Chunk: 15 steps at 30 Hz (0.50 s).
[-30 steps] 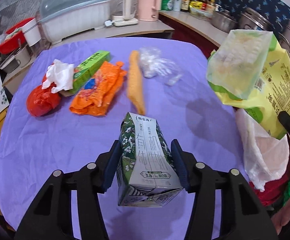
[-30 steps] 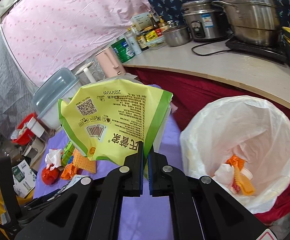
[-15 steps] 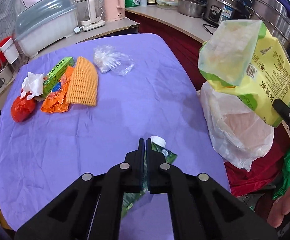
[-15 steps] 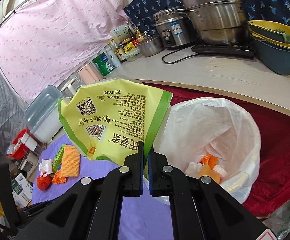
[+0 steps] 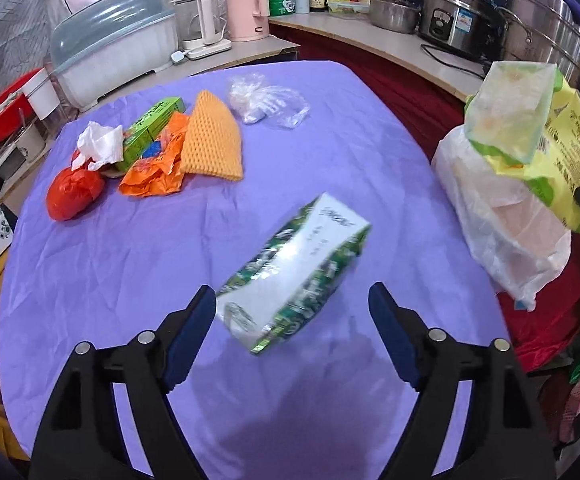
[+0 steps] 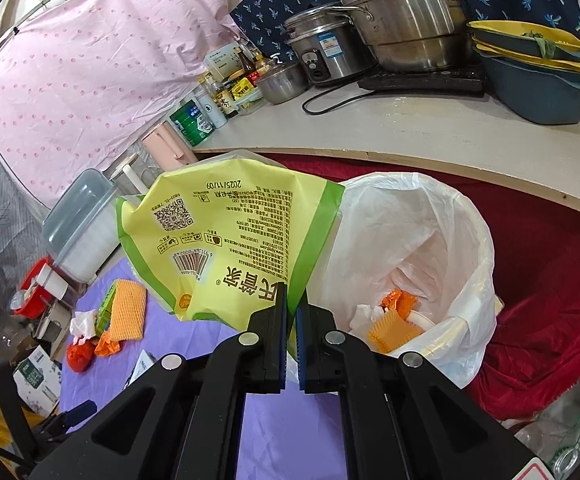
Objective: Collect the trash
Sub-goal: 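Lift the green milk carton with the left tool while the right tool carries the snack bag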
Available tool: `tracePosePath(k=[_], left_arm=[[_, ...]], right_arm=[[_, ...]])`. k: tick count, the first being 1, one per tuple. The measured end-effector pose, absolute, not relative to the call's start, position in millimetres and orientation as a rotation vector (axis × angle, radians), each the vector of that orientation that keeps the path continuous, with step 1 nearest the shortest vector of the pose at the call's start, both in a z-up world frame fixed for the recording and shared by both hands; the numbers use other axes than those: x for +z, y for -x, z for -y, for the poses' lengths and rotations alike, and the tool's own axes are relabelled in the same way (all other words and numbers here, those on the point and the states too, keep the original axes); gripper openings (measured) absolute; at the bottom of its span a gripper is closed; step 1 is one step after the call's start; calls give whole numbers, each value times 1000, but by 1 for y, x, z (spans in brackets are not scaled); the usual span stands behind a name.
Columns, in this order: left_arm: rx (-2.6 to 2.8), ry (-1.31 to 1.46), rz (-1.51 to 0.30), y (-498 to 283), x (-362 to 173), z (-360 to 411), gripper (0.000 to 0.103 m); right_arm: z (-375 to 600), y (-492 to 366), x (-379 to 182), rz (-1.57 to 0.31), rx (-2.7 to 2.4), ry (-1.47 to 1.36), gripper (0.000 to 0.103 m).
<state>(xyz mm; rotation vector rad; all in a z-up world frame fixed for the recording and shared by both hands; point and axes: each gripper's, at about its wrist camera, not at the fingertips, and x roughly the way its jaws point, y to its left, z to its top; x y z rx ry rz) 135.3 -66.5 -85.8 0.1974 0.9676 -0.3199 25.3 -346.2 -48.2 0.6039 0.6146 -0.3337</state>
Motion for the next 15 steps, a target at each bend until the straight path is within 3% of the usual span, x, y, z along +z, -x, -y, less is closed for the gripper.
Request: tracePosePath(k=[4,10,13,15], left_arm=[[-337,-219,-945,-138,-93,65,82],[-354,-276,-908,-148,-110,69,83],[-361,-265,-911,-155,-118,67,82],[-385,-263,-918,-156,-122,68,75]], right_arm=[[345,-27,-52,-624,-331,-609,4],[341,-32,-54,-637,-325,-602,4],[341,-35,-56,-644,-325,-602,4],[341,-37,-57,-648,-328,-603,4]])
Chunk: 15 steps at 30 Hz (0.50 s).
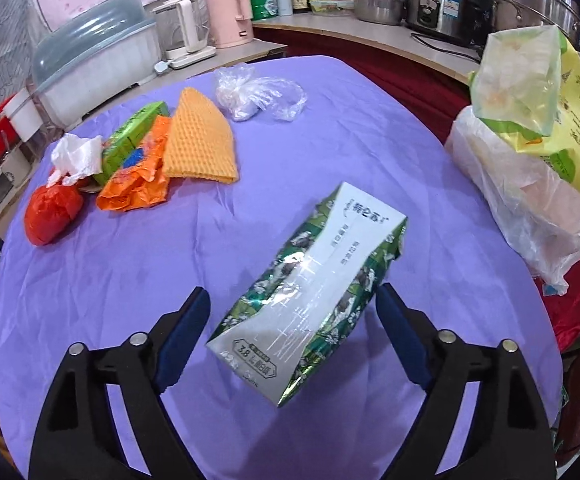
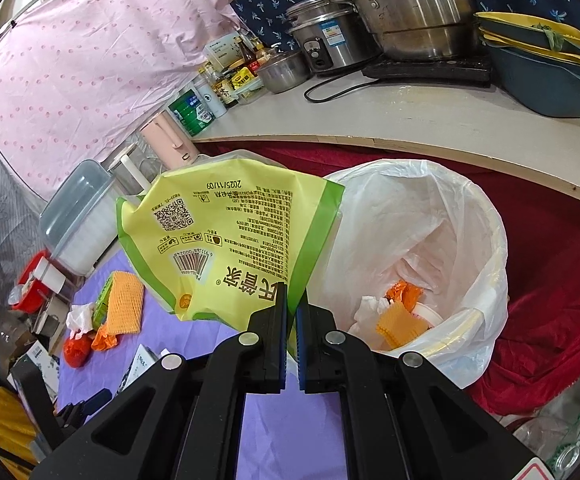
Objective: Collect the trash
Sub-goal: 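Lift the green milk carton with the left tool while the right tool carries the snack bag, then open the right tool over the bin while the left tool carries the carton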
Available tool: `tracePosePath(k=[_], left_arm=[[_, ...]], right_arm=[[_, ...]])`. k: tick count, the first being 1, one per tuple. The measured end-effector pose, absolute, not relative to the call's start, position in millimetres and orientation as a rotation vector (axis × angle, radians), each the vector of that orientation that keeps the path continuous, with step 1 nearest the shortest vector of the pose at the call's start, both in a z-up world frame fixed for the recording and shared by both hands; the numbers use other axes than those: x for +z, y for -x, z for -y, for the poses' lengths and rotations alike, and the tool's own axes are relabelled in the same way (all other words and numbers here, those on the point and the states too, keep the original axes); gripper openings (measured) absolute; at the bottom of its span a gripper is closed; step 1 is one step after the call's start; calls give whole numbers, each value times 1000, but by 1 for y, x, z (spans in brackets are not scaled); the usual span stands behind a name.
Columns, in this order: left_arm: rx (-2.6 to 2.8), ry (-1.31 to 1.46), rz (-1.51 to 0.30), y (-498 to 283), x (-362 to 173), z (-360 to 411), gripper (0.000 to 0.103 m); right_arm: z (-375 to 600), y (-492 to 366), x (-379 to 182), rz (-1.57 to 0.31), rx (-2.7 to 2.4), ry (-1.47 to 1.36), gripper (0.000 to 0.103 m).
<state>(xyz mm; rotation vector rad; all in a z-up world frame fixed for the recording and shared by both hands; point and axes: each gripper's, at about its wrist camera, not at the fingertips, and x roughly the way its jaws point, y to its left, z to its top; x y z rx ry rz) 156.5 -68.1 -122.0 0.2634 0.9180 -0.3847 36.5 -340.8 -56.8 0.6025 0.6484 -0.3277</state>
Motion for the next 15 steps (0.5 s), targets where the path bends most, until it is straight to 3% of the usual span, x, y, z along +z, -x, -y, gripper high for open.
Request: tracePosePath(k=[9,15], left_arm=[[-440,-296,-922,-142,-120,83,57],[-472,-277,-909,-130,-103,97,52]], right_arm=[[339,-40,-58,-651,-346,-606,4],[347,-34,-52,-642,-384,-601,4]])
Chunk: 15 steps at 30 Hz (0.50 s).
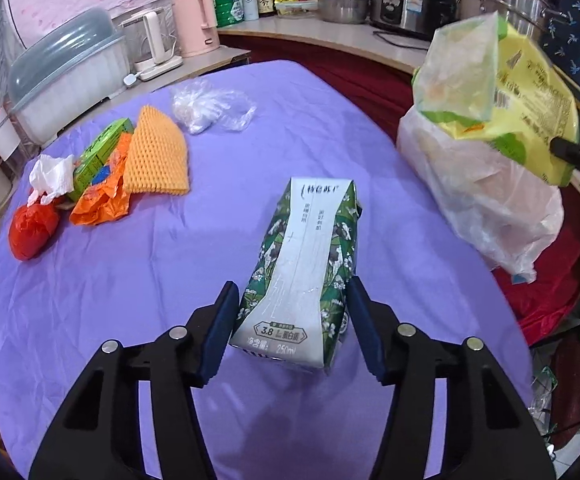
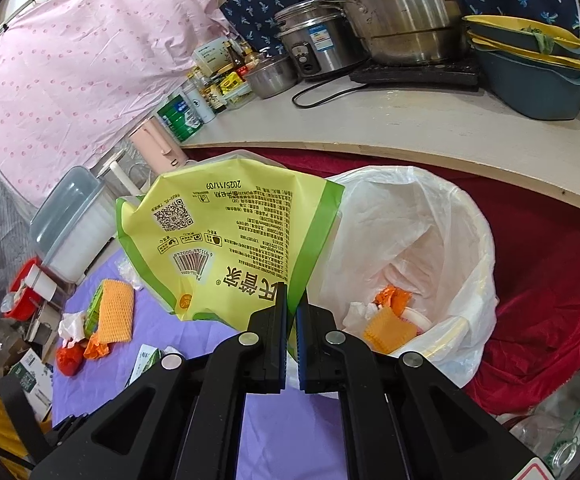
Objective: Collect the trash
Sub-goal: 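Open the right tool over the bin while the left tool carries the carton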
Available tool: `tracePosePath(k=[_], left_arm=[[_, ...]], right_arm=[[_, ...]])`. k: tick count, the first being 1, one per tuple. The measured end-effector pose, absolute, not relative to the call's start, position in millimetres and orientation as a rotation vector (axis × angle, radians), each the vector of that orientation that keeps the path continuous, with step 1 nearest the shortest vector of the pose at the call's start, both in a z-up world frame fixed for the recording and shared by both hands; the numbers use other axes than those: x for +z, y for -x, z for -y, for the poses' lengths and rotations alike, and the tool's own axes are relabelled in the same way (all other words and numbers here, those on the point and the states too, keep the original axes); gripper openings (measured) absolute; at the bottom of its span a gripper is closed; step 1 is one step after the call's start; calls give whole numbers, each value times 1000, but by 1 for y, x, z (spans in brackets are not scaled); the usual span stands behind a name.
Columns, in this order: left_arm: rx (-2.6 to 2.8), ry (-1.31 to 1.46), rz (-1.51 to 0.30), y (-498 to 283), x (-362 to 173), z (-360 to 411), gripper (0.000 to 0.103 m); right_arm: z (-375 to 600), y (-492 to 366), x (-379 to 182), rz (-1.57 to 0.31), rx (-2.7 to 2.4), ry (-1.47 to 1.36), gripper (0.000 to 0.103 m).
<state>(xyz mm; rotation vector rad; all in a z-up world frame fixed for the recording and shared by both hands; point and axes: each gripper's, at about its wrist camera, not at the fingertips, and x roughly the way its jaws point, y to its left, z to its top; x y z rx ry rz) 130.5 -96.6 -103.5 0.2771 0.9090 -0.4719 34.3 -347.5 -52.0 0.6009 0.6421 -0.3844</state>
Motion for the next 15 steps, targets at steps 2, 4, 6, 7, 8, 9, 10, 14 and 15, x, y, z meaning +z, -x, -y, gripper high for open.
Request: tracePosePath(k=[2,4,6,7,8,9,10,14,15], left_arm=[[-499,-260,-894,-126,-90,104,48],[-527,-258,-908,-125,-80,115,12],[-569,-230,-924,-128,-74,127,6],[-570,-238,-916,-128,-73,132,6],[-558,-257,-905,-128,-73,137,6],[-555,-263,-897,-127,-72,139,6],[-561,-248,-903,-127,-72,139,6],[-529,-234,-921,-130,-78,133,16],[-521,-228,-930,-130,-80,130,32]], right_arm=[[355,-30,-50,-638,-413,-601,4],[361,-26,-47,-635,-447,-597,4],[368,-21,-45,-631,-479,-594,4],[373,-19,-45,-632,-495,-598,4],[379,-16,-45,-634,-504,-609,4],[381,-14,-46,-635,-508,-615,4],[384,-11,-45,-634,-512,-617,4],[388,-4,-47,-636,-521,-614,4],[388,-3,-48,-637,-522,-618,5]])
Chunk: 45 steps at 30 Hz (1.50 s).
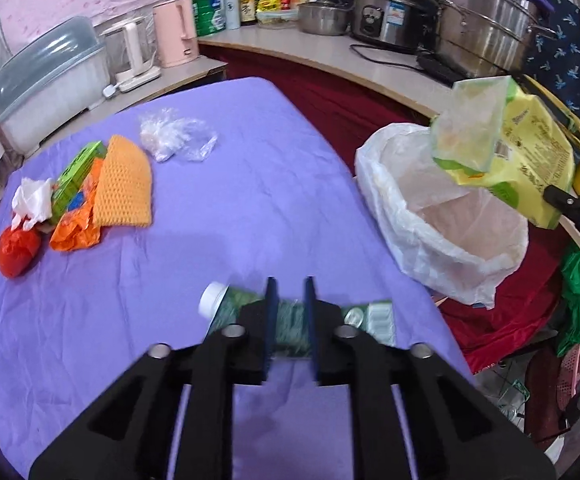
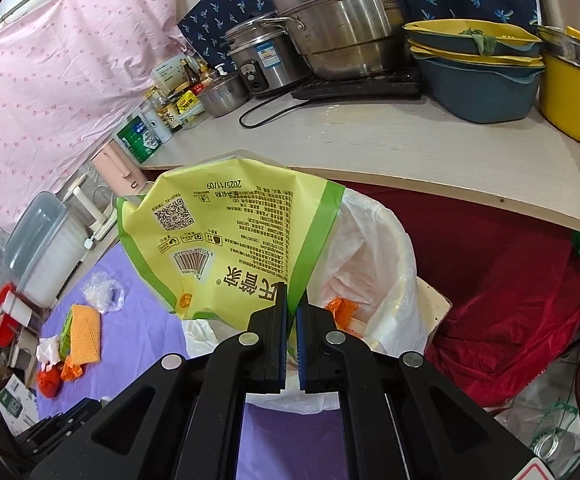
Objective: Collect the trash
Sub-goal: 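Open the right tool over the bin while the left tool carries the carton, then carry the green milk carton over the bin and open the left tool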
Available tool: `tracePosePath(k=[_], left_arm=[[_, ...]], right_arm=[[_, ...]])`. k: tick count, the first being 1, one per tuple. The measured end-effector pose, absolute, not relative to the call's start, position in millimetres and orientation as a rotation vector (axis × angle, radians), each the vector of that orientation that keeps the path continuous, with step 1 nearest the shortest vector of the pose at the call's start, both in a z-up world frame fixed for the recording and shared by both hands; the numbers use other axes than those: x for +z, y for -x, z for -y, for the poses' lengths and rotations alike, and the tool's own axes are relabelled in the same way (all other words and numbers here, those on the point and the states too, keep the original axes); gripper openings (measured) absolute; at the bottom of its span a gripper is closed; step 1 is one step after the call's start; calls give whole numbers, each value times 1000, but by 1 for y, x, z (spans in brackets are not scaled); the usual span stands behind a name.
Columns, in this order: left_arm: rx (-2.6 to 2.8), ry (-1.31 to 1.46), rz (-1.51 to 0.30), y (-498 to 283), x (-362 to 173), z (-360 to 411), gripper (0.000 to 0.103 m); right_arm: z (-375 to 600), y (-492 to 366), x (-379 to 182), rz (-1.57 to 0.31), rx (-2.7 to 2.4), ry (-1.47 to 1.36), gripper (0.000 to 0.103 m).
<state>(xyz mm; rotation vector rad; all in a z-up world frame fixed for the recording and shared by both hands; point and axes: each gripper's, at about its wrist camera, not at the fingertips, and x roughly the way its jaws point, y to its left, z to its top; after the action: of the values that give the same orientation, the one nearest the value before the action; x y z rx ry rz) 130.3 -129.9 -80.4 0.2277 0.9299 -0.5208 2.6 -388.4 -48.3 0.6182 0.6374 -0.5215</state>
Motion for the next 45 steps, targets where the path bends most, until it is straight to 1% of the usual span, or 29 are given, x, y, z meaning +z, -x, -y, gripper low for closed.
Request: tracePosePath(k=[1,2,3,5,10,12,15,24,27,28,30,31,33,40,42,45], left_arm=[[-514,-217,-945,-131,-84,126,42],[-498,-206,-952,-131,-86,123,58],[-479,-201,-948,-130,-87,121,62],[-468,-204,-945,-129,-90,120,65],[-461,-204,-993,-128,-100,121,66],[-450,-216,-987,-125,-103,125,71],[-439,-241,-942,-128,-104,130,73],[-416,-181,-943,-149,-92,129,72],[-418,-167,-934,-145,-84,126,74],[-416,-169,-928,-143,-82,123,75],[-407,-166,-918,-140,-79,118,79],[-402,-163,-921,-139,-79,116,79],[-400,-147,-936,-138,-79,110,79],[-336,-124,-984,-131,-87,113,83],[-298,-104,-1020,-135,-89,119,83],[-235,-41,-1123,-146,-95,132,83]], right_arm=[[388,-2,-50,-640,-521,-621,5],[389,-2,-51,-641,-519,-623,5],[389,-2,-53,-643,-515,-625,5],[387,-4,-55,-647,-509,-627,5],[383,-8,-61,-656,-498,-625,5],[383,-9,-63,-660,-495,-631,5],[380,-10,-63,-662,-485,-625,5],[389,-13,-65,-666,-517,-615,5],[399,-19,-71,-703,-545,-616,13],[401,-19,-74,-707,-561,-616,19],[400,-18,-74,-706,-573,-600,26],[398,-17,-73,-697,-575,-597,34],[391,-13,-71,-679,-559,-600,40],[365,-16,-64,-687,-490,-560,40],[361,-17,-64,-689,-481,-563,40],[359,-17,-63,-688,-474,-564,40]])
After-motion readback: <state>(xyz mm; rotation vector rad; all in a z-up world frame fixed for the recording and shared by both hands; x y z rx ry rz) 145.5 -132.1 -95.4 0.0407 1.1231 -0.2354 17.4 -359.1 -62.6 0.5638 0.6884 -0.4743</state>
